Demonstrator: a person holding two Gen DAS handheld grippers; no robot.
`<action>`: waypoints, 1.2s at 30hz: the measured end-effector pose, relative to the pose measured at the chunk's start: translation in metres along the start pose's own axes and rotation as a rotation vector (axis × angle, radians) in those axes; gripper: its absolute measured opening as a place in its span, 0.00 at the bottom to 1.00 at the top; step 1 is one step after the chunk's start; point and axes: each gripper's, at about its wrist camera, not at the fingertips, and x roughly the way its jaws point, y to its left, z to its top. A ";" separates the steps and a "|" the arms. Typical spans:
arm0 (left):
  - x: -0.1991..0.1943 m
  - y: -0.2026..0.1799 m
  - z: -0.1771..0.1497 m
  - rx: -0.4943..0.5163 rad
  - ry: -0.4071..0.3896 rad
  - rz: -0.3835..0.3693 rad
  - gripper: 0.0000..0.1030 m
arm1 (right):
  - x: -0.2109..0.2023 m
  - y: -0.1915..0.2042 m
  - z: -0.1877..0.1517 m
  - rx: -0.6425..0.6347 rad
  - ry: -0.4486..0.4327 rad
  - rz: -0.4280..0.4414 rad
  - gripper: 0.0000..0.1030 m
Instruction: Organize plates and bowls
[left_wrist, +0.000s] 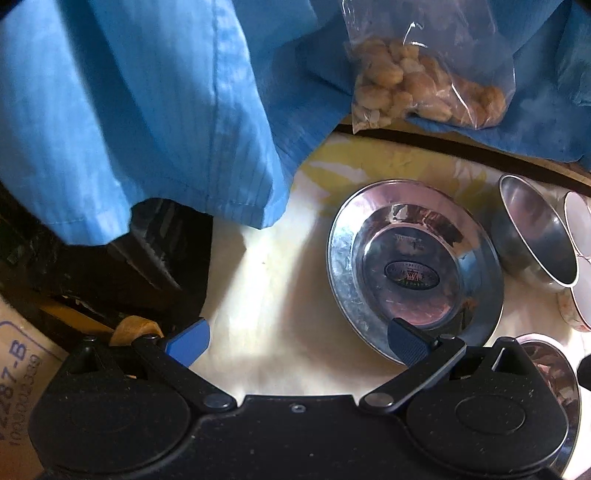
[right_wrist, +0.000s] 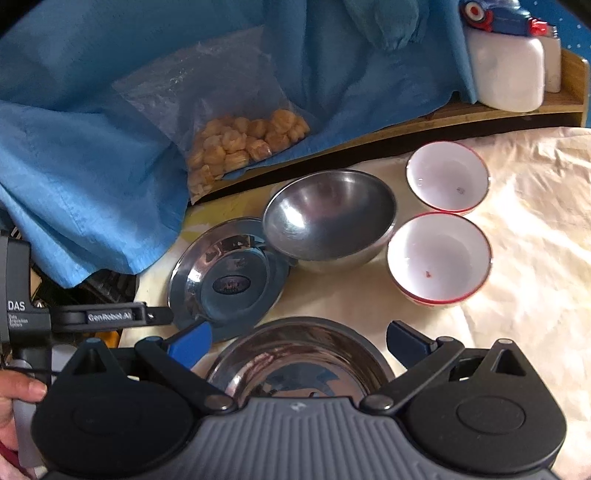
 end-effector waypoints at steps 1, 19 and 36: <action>0.002 -0.001 0.000 0.000 0.003 0.000 0.99 | 0.004 0.001 0.002 -0.005 0.003 0.004 1.00; 0.019 -0.011 0.010 0.008 0.036 -0.065 0.77 | 0.071 0.012 0.019 0.015 0.075 0.039 0.68; 0.020 -0.012 0.010 -0.022 0.052 -0.094 0.47 | 0.082 0.017 0.020 0.039 0.078 0.026 0.50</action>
